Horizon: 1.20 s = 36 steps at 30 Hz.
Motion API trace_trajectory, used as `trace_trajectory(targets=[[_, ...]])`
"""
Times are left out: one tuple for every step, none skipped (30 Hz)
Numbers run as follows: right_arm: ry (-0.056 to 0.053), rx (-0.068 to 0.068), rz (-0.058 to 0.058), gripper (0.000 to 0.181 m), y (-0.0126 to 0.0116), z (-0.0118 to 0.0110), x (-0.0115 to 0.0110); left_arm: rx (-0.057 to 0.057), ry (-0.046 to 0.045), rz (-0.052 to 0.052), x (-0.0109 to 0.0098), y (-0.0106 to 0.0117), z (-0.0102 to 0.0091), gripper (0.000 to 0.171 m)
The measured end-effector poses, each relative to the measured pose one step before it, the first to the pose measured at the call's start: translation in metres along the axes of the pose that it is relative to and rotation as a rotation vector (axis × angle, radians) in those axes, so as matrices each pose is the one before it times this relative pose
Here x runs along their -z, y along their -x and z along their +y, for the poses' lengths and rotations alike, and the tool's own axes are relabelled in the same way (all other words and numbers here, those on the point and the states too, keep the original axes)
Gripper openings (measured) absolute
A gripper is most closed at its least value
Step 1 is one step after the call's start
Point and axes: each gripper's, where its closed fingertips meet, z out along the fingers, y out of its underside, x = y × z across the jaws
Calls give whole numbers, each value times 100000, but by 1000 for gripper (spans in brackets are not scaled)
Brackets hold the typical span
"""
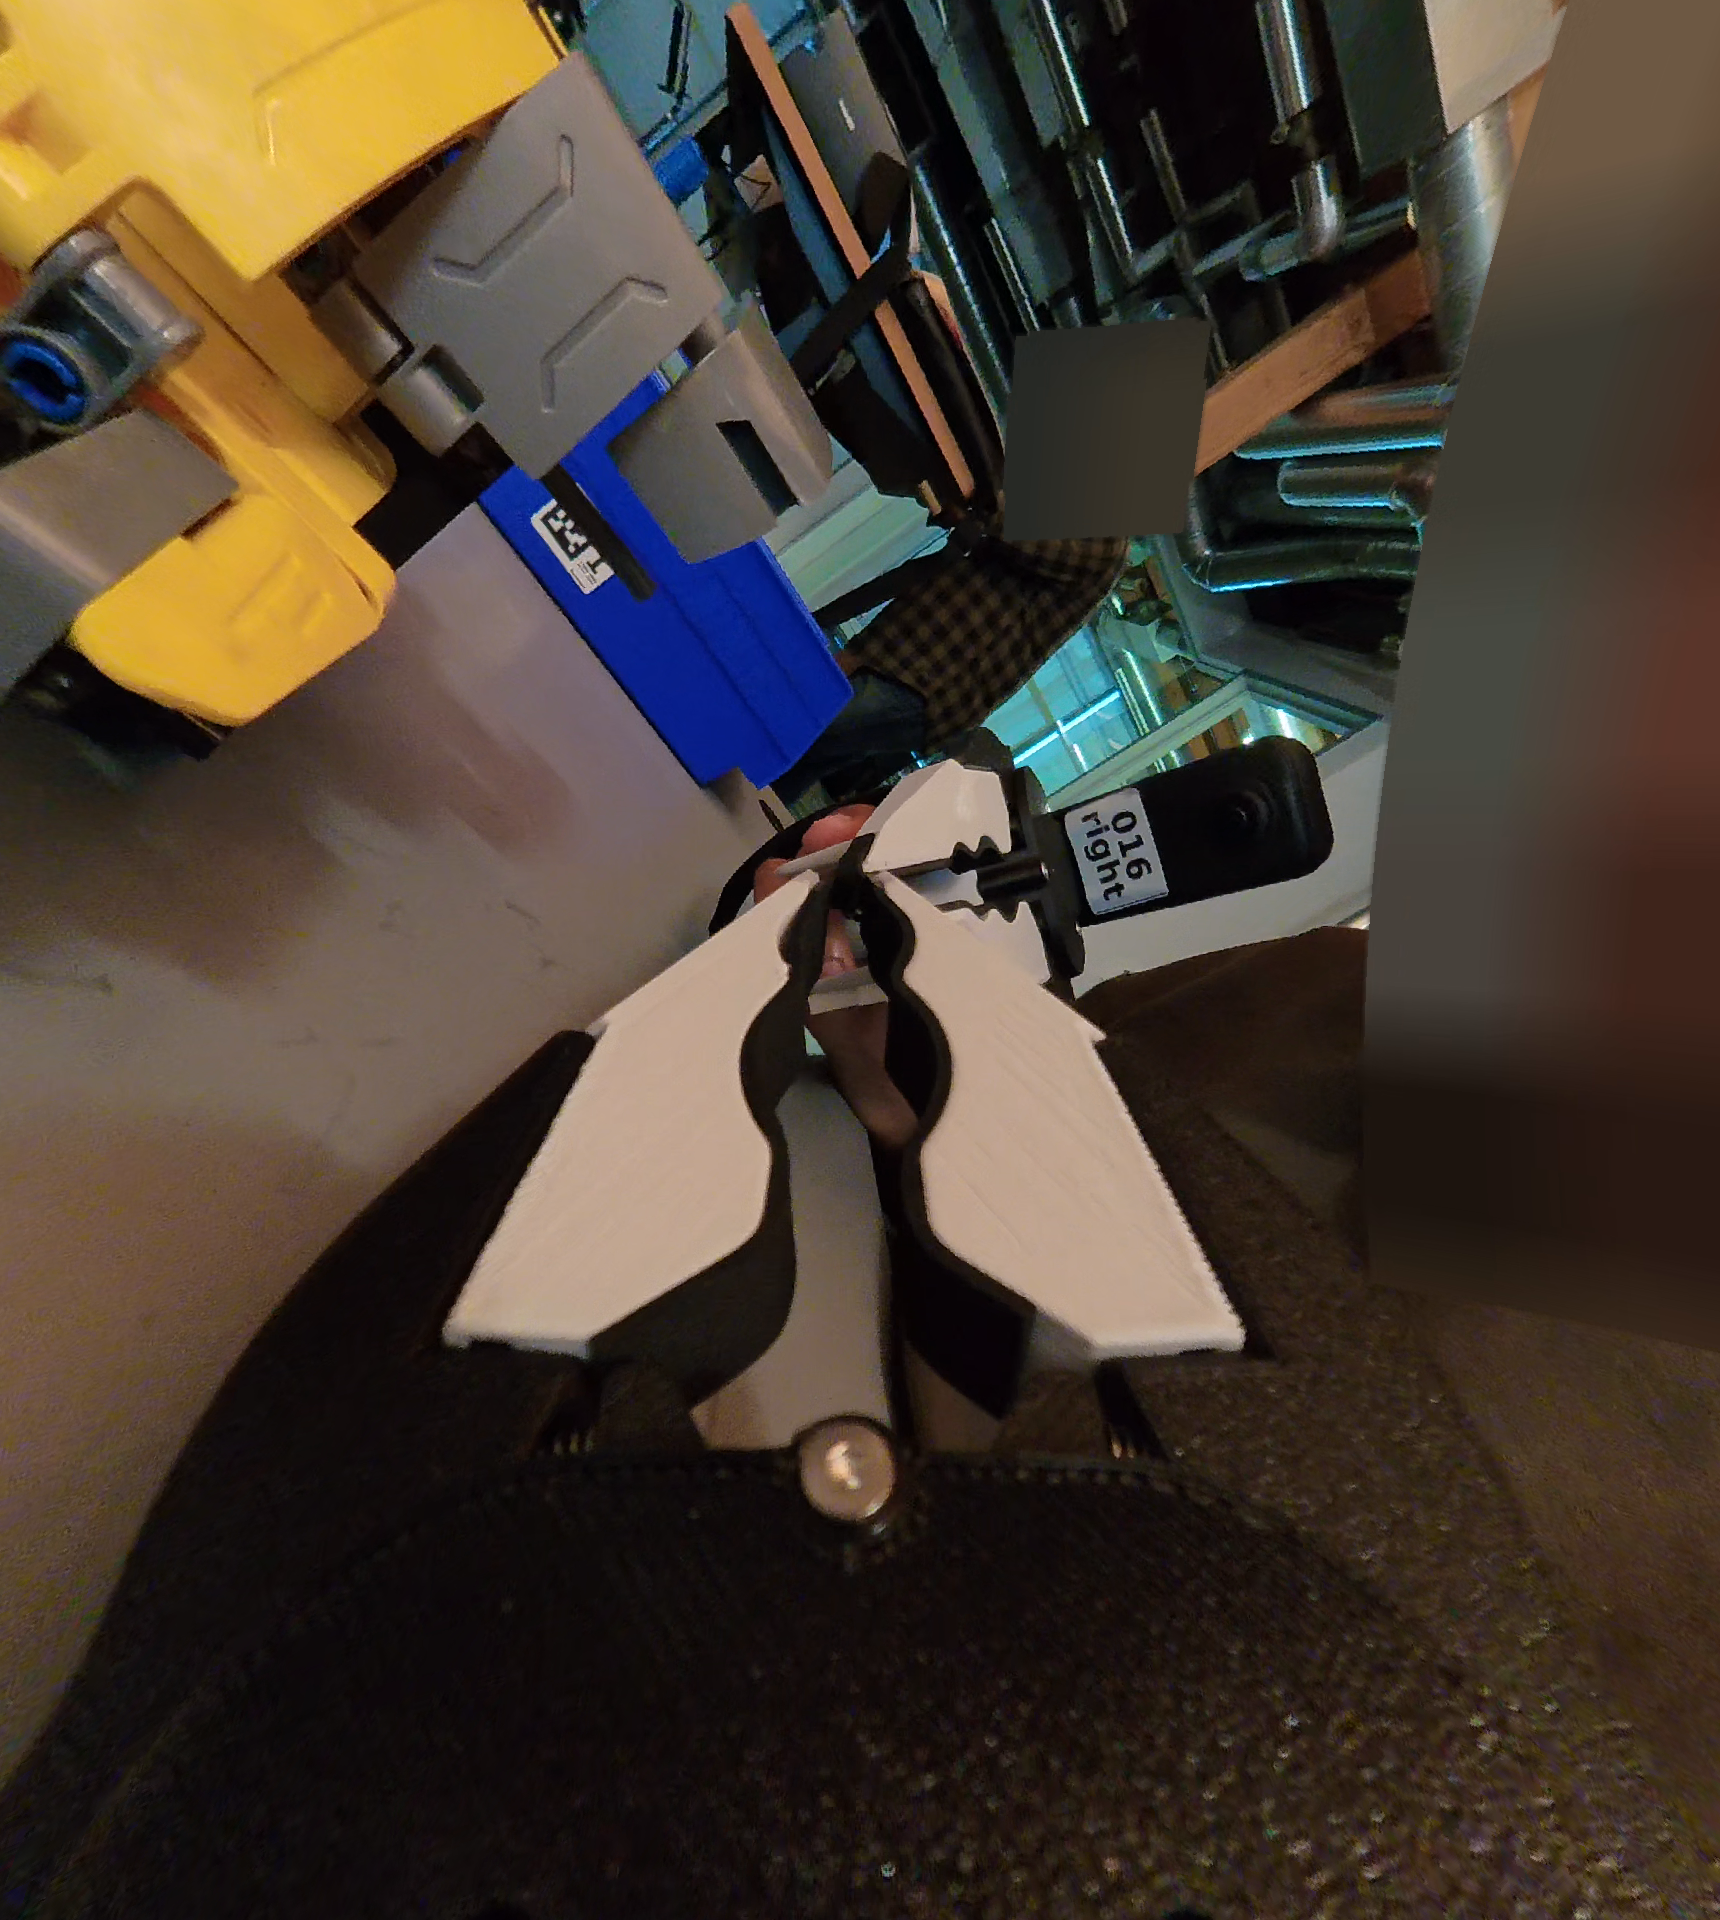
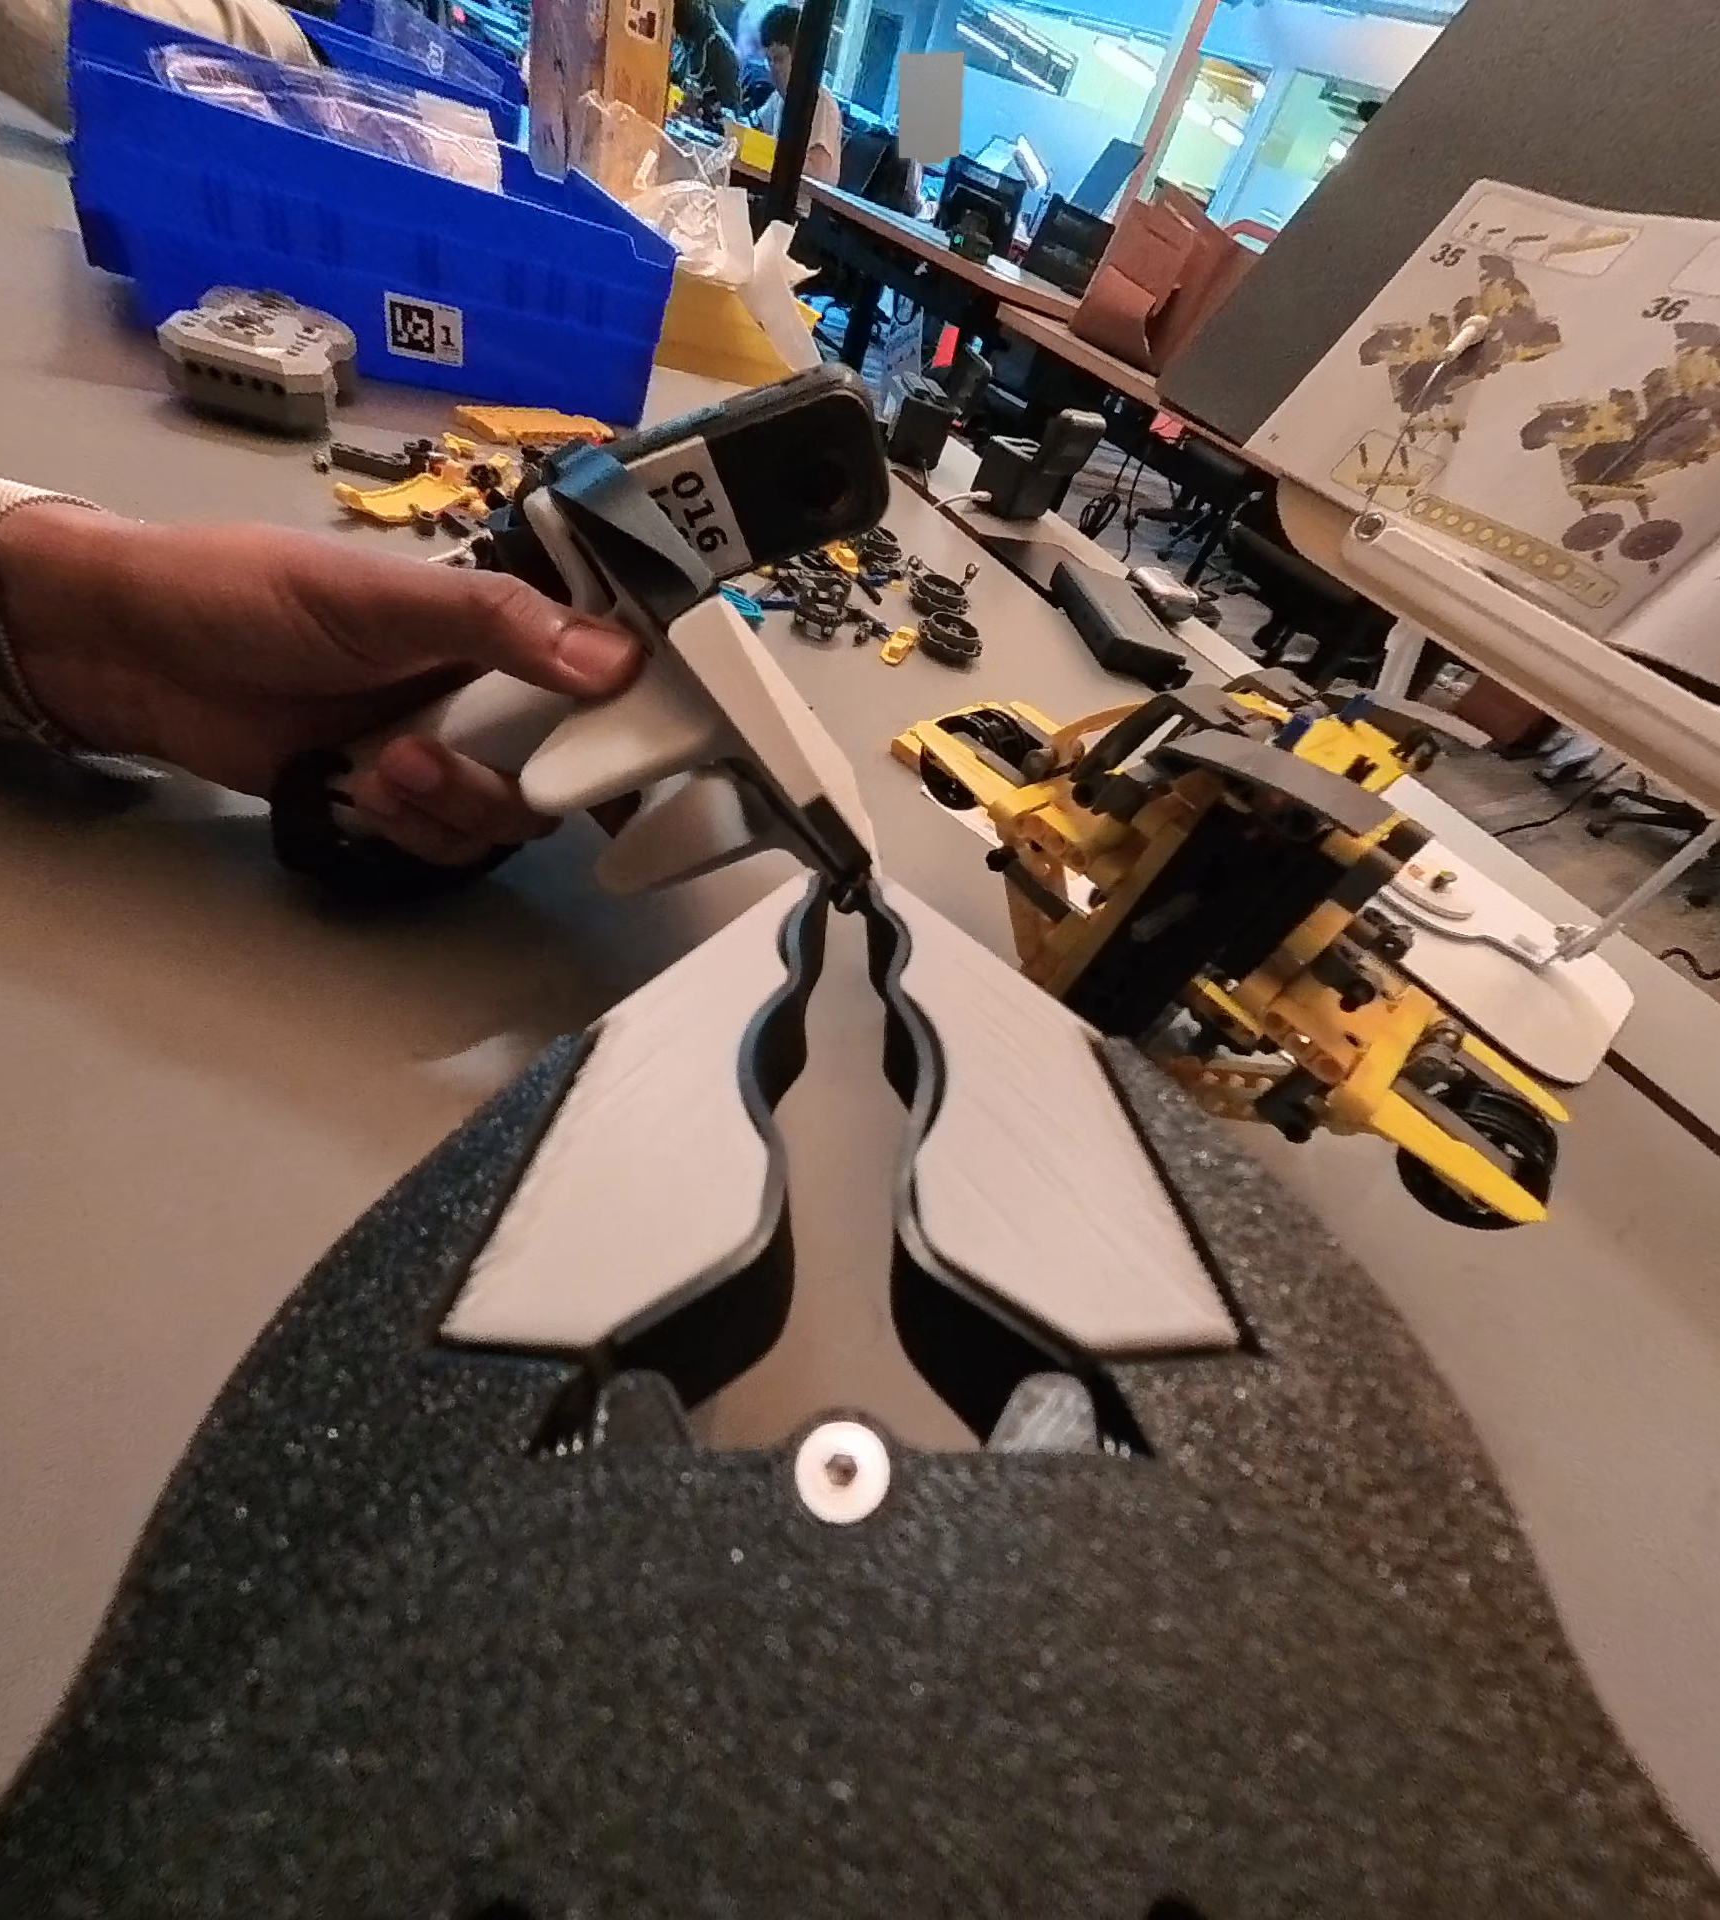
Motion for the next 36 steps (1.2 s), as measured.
trace_trajectory(targets=[[-194,-590,-179,6,-9,-13,-11,-43,-216,-6,-3,-16,-22,3],[10,-573,-200,6,-16,23,-25,16,-157,-132,10,26,-21,3],[215,-536,-134,7,-13,61,-41,19,-225,-80,8,21,-17,3],[662,-522,240,10,-60,141,-68,-10,-169,251,8,-34,-28,3],[972,-290,288,14,-73,174,-74,46,151,-55,-29,19,28,3],[777,58,-982,9,137,138,-42,-64,369,-263,-42,55,66,3],[167,177,-350,7,85,-6,39,-274,104,-99,-32,-3,24,3],[-348,373,443,6,-18,-95,49,-414,-70,342,-29,-102,-24,3],[54,247,272,6,-19,5,-5,-525,110,-367,-7,5,-2,4],[434,-50,53,7,-10,82,-23,-530,173,-782,-12,77,6,4],[120,-286,-65,6,-22,20,0,-284,122,-297,-4,23,5,4],[-175,-486,-129,6,-11,-34,2,13,-26,187,-2,-27,-4,4],[-108,-523,-164,6,-4,-13,14,67,-68,132,6,-15,-6,4],[-35,-442,-185,6,-7,2,-5,38,-40,33,-8,3,16,4],[-199,-720,-247,6,-9,-18,5,-153,-92,27,-6,-29,-13,4],[-306,-1149,-41,6,-56,-28,12,-745,-12,-251,19,-21,-9,4],[-353,-1386,732,6,-227,-27,45,-1453,148,-1161,39,38,-13,10],[-396,-1576,695,6,-277,-22,77,-2081,1,-1803,60,55,-70,19],[-329,-2092,770,6,-328,12,87,-3028,-343,-2159,113,-7,-184,25],[-115,-2451,852,6,-379,64,76,-4297,-833,-2575,165,-56,-303,28],[-132,-2519,1022,6,-394,62,83,-5343,-1079,-2925,191,-114,-417,31],[-303,-2434,1478,6,-439,26,79,-6244,-1100,-3040,210,-171,-512,34],[-290,-2114,1687,6,-459,12,70,-6837,-903,-3232,208,-150,-589,37],[-152,-1638,1703,6,-430,16,28,-7198,-636,-3490,181,-111,-665,40],[169,-1098,2188,6,-454,53,-26,-7126,-292,-3871,159,11,-701,45],[469,-461,2781,6,-466,88,-73,-6843,-69,-3716,126,73,-734,50],[666,167,2826,6,-399,104,-100,-6379,124,-3631,94,161,-705,56],[812,569,2424,6,-289,107,-122,-5610,398,-3523,34,293,-628,63],[864,829,1895,6,-163,108,-147,-4548,595,-2536,-31,309,-561,69],[1073,797,1384,6,-77,127,-160,-3390,1330,-276,-82,130,-438,73],[1044,552,1080,6,-52,115,-159,-2271,2387,832,-132,110,-276,83],[663,-76,829,6,-38,49,-141,-1797,3172,-198,-243,400,-112,94],[300,-940,448,6,-34,-15,-115,-1398,4335,-1892,-353,750,139,106],[60,-1675,381,6,-79,-33,-87,-1421,5041,-1898,-418,797,342,116],[-78,-2006,572,6,-134,-50,-60,-2130,4434,-1414,-413,687,326,120],[-205,-2070,808,6,-203,-47,-32,-2705,2590,-1938,-360,696,148,121]])
